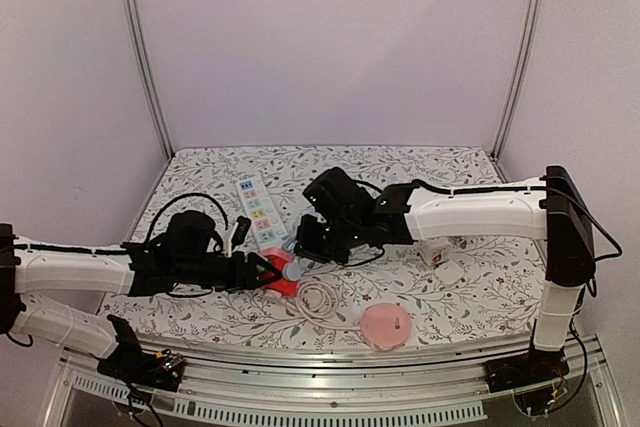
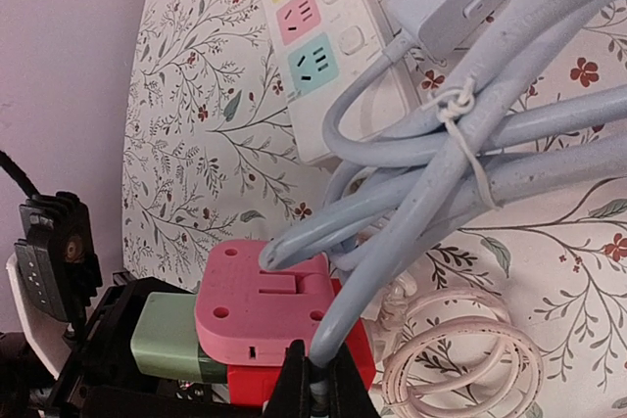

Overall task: Pull the plug off the socket
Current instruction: Remove the plug from the socket, then place the plug at the center of the board, then remove the plug from the socket.

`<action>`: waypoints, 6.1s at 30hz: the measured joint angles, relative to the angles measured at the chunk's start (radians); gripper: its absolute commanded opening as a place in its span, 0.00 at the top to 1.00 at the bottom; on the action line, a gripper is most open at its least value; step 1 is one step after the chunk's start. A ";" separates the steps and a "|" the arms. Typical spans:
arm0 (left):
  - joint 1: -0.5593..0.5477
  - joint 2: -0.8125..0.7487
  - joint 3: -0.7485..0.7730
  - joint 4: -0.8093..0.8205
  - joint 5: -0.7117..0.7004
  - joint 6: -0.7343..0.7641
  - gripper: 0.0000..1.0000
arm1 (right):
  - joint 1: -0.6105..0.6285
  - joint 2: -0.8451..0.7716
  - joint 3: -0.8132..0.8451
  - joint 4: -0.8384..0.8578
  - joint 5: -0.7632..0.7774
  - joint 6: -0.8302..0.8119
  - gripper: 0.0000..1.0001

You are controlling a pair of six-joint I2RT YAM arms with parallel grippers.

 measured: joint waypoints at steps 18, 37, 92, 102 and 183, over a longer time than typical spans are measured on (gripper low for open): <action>0.013 0.012 -0.013 0.024 0.023 0.020 0.68 | 0.000 0.000 -0.019 0.021 0.000 0.006 1.00; 0.013 -0.056 -0.007 -0.036 0.040 0.152 0.69 | 0.000 -0.005 0.016 -0.021 -0.027 -0.028 1.00; 0.062 -0.017 -0.010 -0.119 -0.035 -0.010 0.72 | -0.312 -0.206 -0.264 -0.127 0.120 -0.131 1.00; 0.068 -0.007 -0.017 -0.089 -0.009 -0.011 0.72 | -0.454 -0.216 -0.333 -0.134 0.095 -0.196 1.00; 0.091 0.197 0.563 -0.660 0.139 0.881 0.75 | -0.026 -0.075 0.056 -0.044 -0.106 -0.237 0.18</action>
